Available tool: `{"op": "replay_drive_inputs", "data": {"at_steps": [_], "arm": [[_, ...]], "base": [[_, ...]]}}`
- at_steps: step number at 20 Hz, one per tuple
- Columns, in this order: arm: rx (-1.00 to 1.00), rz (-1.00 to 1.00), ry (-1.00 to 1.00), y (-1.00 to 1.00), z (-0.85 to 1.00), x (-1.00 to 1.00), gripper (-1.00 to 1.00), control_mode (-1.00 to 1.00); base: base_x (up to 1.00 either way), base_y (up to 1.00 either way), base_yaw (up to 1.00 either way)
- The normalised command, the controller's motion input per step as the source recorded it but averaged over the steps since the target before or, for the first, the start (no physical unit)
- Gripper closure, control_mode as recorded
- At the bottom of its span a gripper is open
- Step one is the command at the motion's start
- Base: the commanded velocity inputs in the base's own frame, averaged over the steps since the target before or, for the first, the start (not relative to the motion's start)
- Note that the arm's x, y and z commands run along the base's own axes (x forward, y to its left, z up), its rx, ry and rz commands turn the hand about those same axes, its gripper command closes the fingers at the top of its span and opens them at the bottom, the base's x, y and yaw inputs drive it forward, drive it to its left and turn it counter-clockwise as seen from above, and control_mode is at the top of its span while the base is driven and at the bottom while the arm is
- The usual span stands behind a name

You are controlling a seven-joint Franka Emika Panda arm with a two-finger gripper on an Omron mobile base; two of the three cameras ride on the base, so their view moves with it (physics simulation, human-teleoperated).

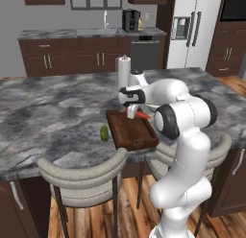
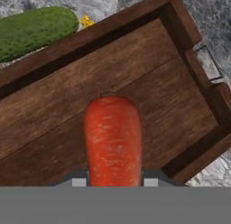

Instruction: Place the two vegetables and bowl onto the tray for setting up a vegetable dip station.

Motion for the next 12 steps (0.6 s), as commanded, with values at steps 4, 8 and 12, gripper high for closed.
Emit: {"op": "replay_drive_inputs", "data": {"at_steps": [4,8,12], "arm": [[0.0,0.14,0.0,0.25,0.0,0.56,1.0,-1.0],[0.0,0.12,0.0,0.12,0.0,0.54,1.0,-1.0],[0.0,0.11,0.01,0.01,0.0,0.39,1.0,-1.0]], "base": [[0.0,0.0,0.0],[0.0,0.0,0.0],[0.0,0.0,0.0]]}}
